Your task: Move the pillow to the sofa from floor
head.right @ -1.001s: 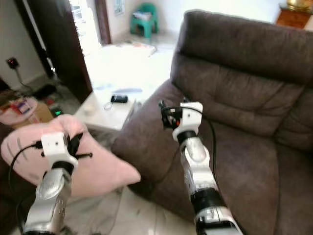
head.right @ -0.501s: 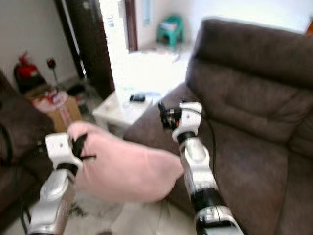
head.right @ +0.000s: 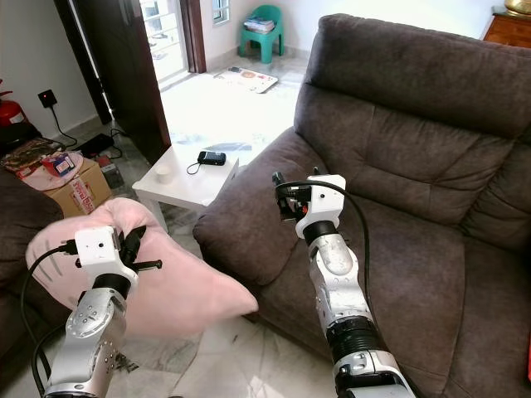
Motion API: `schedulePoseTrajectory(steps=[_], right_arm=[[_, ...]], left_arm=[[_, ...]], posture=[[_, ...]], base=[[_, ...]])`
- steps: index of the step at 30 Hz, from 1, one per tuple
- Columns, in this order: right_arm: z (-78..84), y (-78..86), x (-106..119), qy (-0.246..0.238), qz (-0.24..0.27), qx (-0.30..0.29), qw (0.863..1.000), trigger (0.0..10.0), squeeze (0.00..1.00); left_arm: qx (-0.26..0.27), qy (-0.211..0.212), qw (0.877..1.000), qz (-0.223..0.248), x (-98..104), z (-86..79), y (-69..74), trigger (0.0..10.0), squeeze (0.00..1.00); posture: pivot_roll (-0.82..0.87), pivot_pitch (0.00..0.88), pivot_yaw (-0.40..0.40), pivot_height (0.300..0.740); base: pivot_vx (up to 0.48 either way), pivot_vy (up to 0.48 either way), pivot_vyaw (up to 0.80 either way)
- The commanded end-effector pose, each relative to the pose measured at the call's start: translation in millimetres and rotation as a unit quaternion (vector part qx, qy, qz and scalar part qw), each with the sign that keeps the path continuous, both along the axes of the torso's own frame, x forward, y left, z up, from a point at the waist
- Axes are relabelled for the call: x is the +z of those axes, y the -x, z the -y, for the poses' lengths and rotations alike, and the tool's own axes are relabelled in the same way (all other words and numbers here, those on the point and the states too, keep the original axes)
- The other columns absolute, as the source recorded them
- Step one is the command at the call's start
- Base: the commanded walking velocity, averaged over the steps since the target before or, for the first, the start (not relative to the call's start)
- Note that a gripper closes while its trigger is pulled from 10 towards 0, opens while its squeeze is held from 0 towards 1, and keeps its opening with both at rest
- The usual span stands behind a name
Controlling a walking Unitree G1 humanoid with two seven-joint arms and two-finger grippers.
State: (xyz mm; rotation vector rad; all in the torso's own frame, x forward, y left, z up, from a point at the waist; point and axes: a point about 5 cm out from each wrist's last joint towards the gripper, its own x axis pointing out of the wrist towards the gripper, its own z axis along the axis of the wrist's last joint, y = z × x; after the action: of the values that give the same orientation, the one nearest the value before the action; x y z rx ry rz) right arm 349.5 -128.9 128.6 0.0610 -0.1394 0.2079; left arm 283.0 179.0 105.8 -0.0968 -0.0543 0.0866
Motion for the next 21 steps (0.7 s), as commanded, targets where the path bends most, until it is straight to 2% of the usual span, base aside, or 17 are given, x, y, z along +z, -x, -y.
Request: schedulePoseTrajectory(steps=[1,7,18,21], right_arm=[[1.0,-3.3,1.5,-0.003,-0.007,-0.004,1.0,10.0,0.0],[0.0,-3.5,1.0,0.0,-0.009,-0.003,1.0,10.0,0.0],[2.8,-3.8,-2.8,0.002,-0.02,-0.016,1.0,10.0,0.0],[3.3,-5.1,-3.3,0.002,-0.026,-0.019,0.999,10.0,0.0]], left_arm=[[-0.011,0.003,0.999,0.047,21.5,4.2,-5.8,10.0,0.0],[-0.012,0.002,0.999,0.045,21.1,4.1,-5.8,10.0,0.0],[-0.016,0.003,0.999,0.043,19.4,5.7,-5.4,10.0,0.0],[-0.016,0.003,0.999,0.042,19.1,5.8,-5.3,10.0,0.0]], posture=[[0.09,0.012,-0.012,0.734],[0.09,0.003,-0.011,0.734],[0.08,0.0,-0.008,0.734],[0.08,0.0,-0.008,0.734]], base=[[0.0,0.3,0.0],[0.0,0.315,-0.67],[0.0,0.343,0.0],[0.0,0.346,-0.69]])
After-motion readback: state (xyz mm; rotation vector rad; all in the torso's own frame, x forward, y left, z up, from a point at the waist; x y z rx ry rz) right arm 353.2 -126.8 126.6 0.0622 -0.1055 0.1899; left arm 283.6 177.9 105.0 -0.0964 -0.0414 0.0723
